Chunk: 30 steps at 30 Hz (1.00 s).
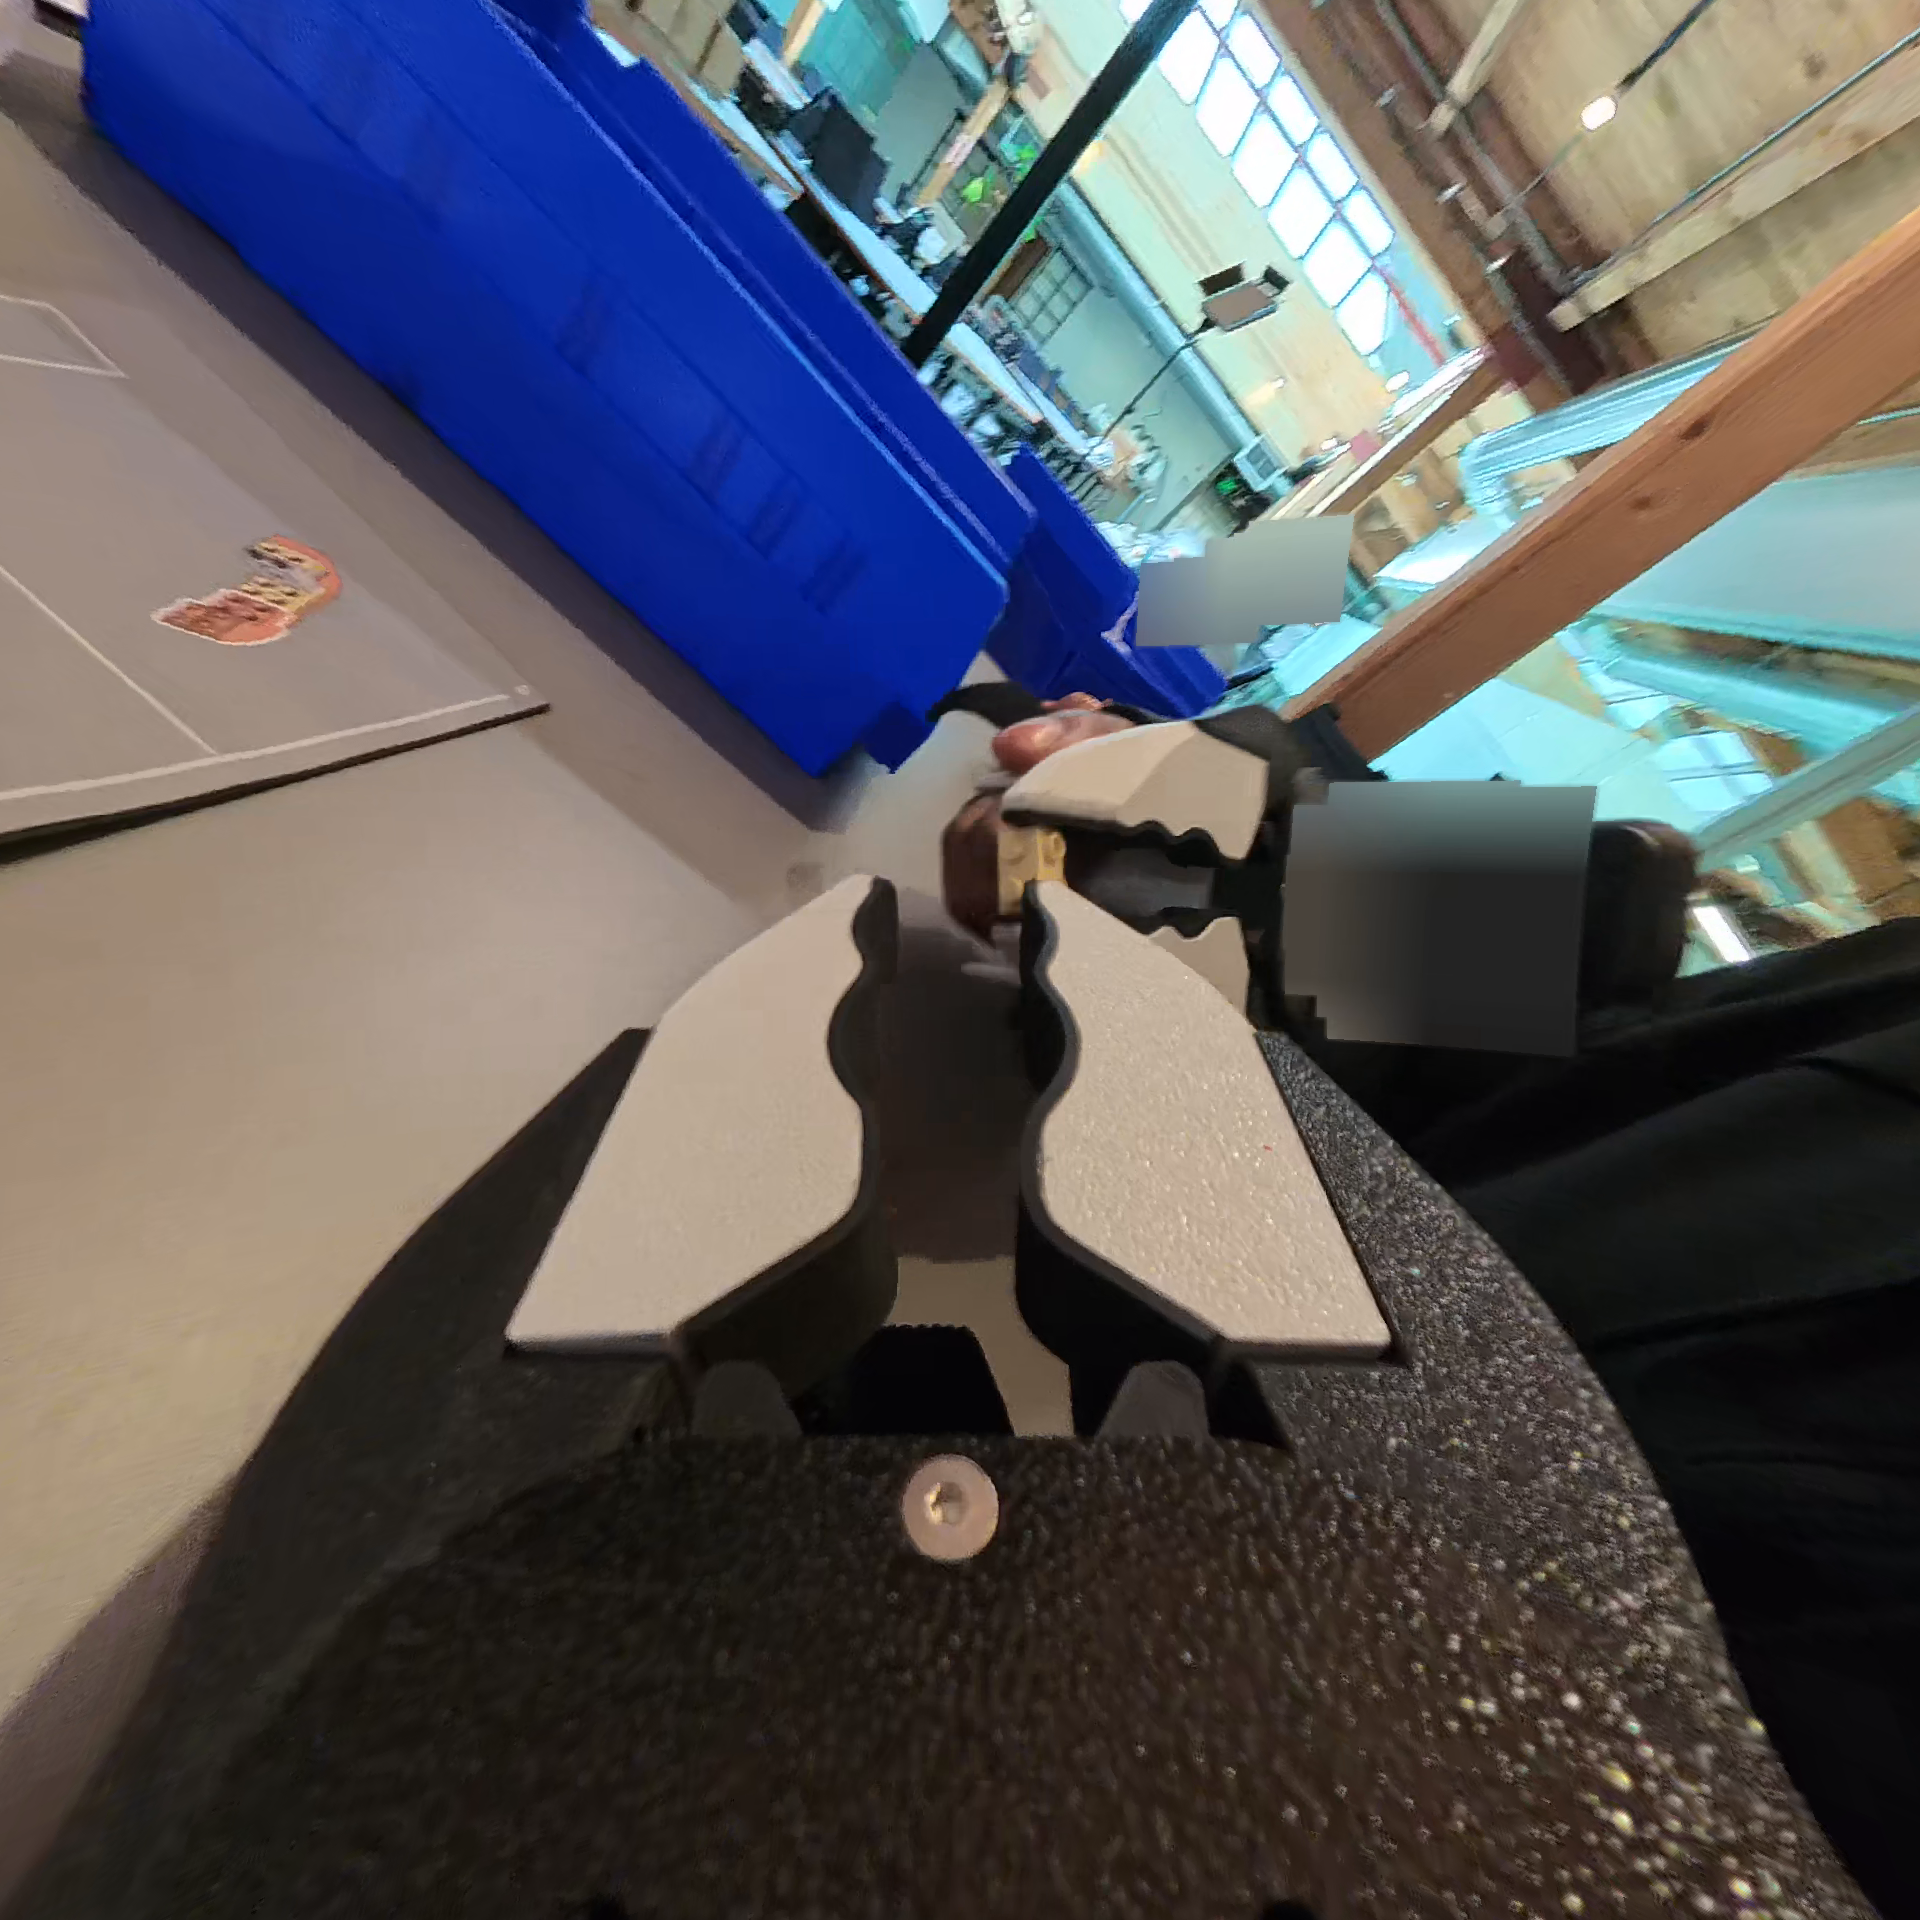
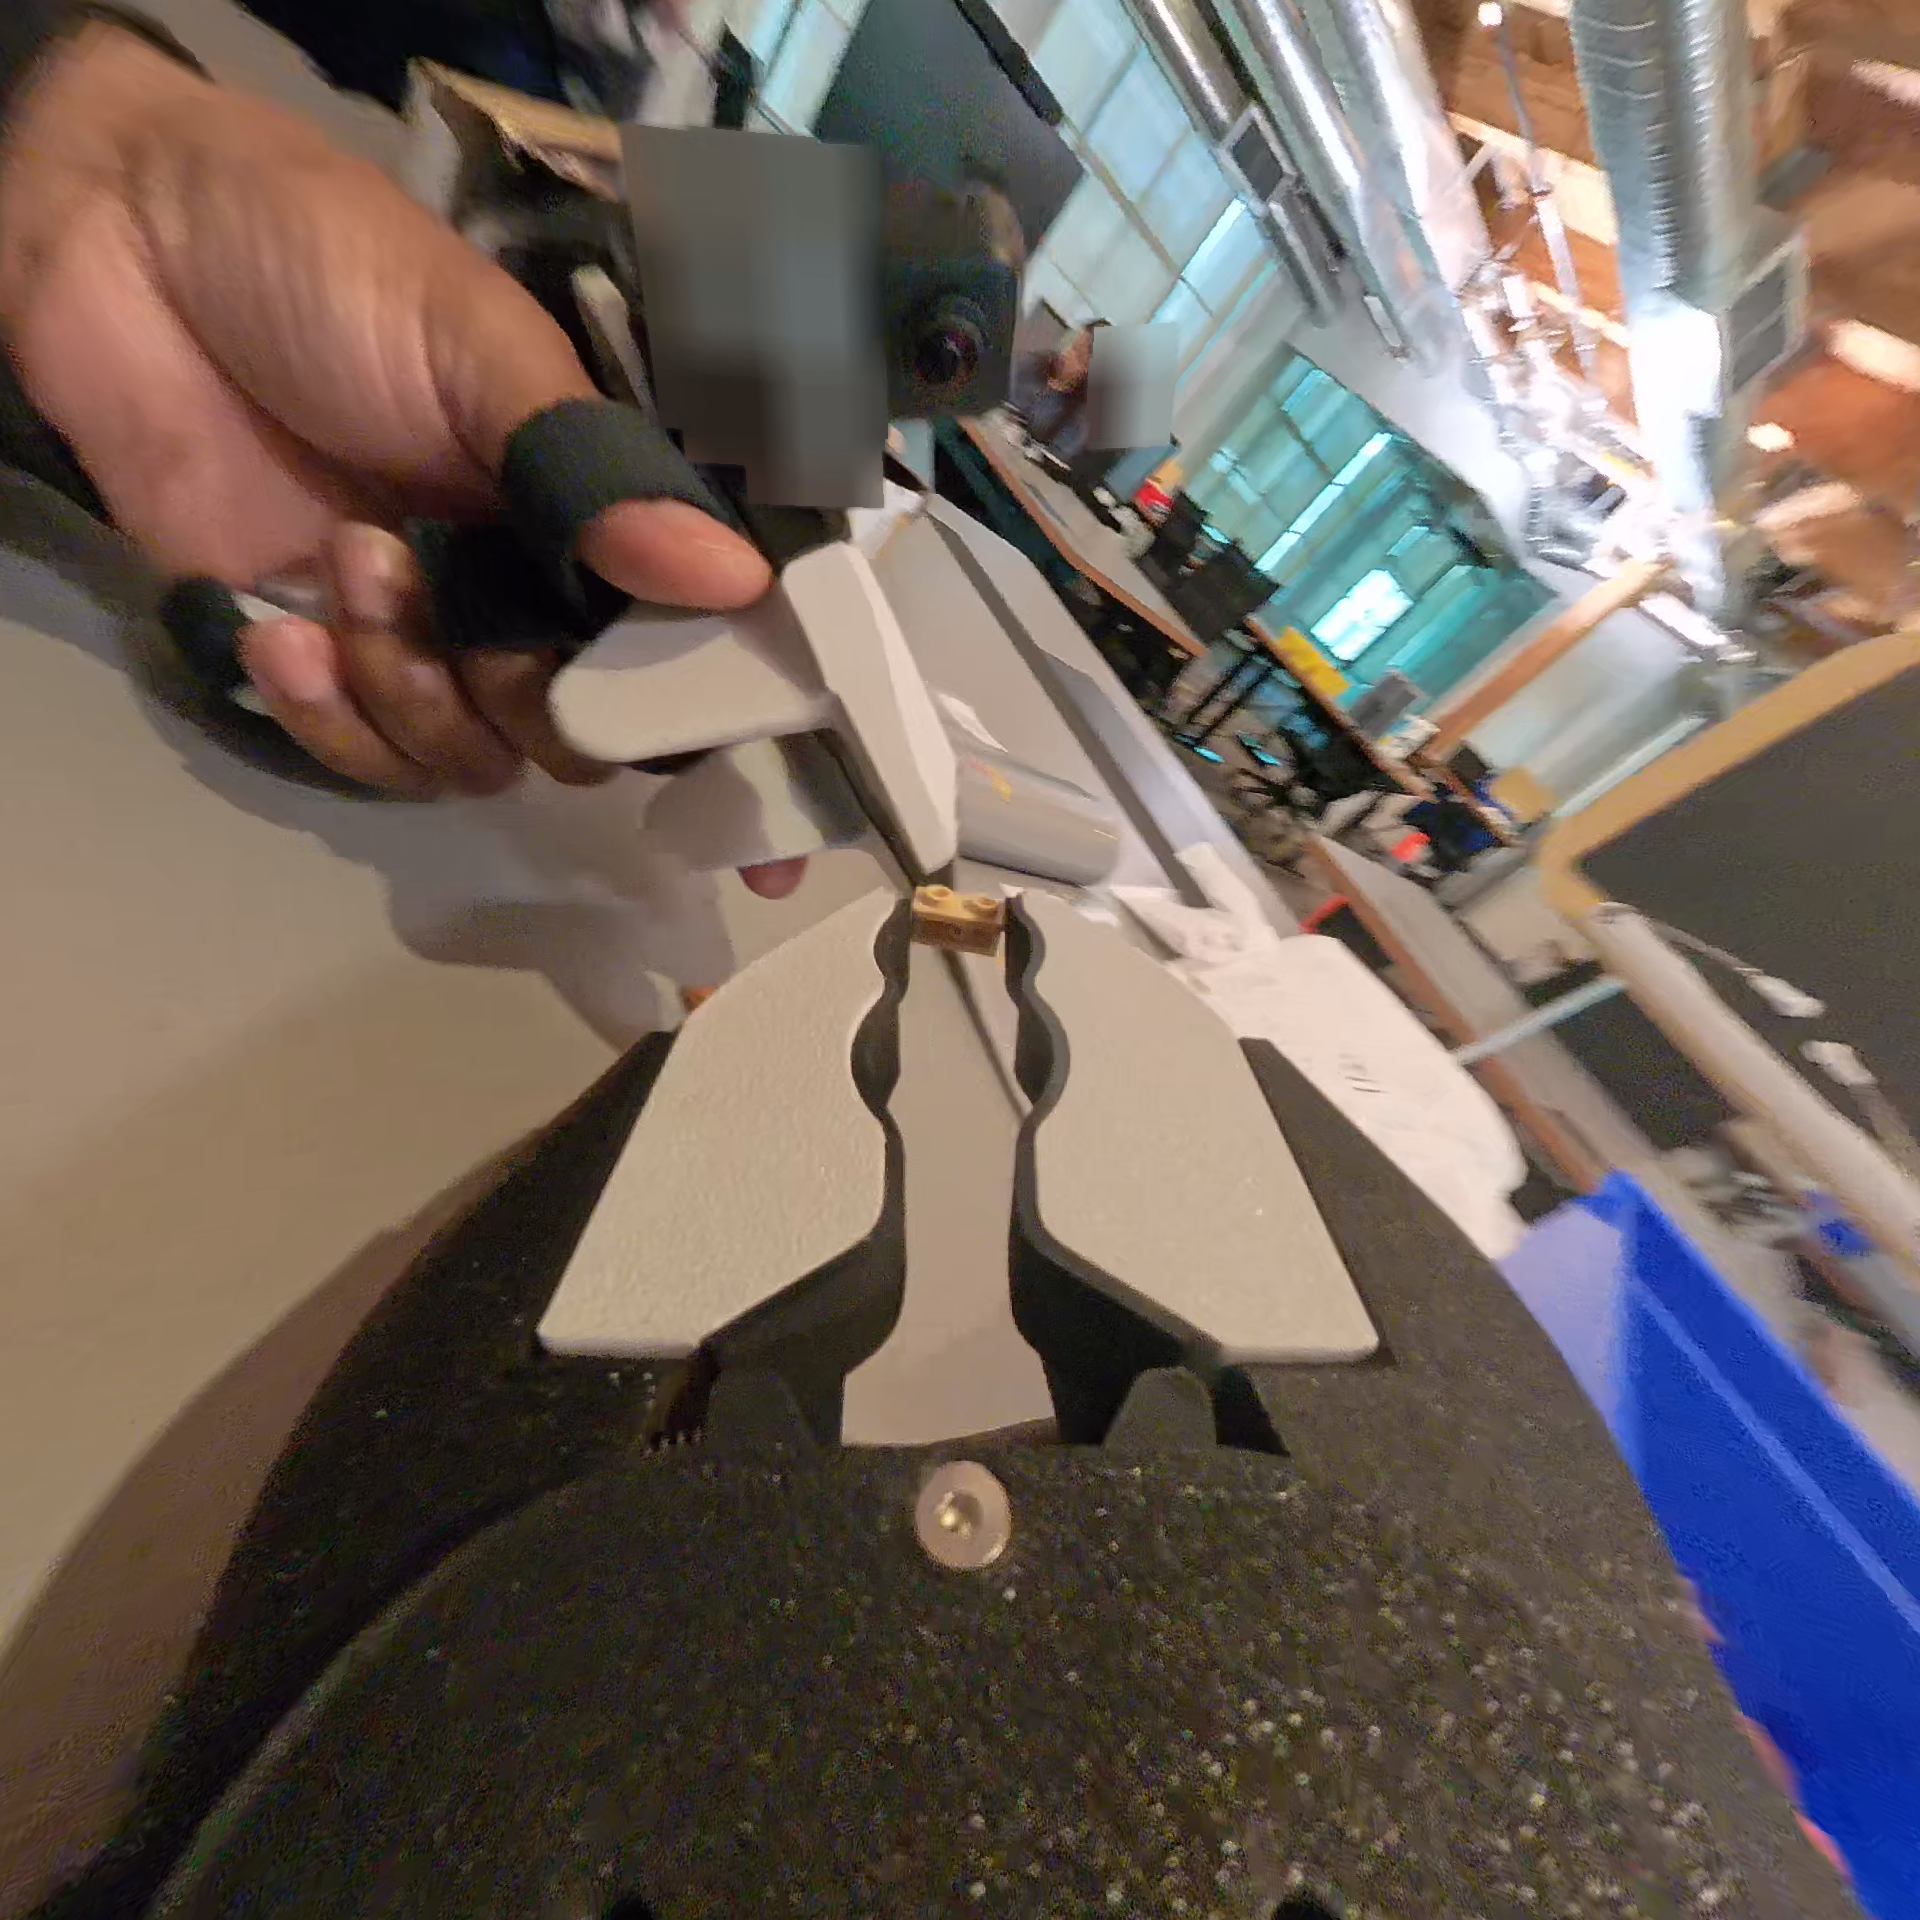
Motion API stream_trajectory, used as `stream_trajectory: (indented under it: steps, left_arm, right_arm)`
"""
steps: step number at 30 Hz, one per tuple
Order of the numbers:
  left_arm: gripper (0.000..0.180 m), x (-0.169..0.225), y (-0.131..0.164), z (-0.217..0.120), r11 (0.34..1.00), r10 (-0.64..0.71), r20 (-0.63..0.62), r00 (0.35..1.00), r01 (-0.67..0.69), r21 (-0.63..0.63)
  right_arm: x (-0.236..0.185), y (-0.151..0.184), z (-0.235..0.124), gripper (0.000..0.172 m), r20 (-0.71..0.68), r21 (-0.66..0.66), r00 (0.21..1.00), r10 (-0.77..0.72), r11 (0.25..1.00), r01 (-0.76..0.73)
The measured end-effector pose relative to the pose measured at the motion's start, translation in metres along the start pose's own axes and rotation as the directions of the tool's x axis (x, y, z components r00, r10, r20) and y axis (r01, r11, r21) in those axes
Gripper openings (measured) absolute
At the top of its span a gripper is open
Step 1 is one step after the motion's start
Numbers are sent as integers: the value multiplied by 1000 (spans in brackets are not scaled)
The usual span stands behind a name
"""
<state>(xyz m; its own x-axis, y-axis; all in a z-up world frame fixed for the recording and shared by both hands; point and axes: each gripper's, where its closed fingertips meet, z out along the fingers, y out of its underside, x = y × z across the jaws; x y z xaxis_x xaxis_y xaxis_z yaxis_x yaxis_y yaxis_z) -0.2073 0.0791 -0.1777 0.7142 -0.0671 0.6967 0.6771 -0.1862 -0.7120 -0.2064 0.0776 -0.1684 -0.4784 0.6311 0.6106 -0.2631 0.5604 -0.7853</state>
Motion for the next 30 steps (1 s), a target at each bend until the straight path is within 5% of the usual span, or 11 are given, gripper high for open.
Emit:
stream_trajectory:
  steps: [7,30]
  left_arm:
    - [21,22,1,-1,991,-133,-203,970,131,-22]
    - [10,23,7,0,985,-171,-221,960,166,-43]
  right_arm:
    - [-5,-15,-8,17,169,129,966,195,967,-217]
    - [-17,-9,-3,20,180,43,980,85,995,-94]
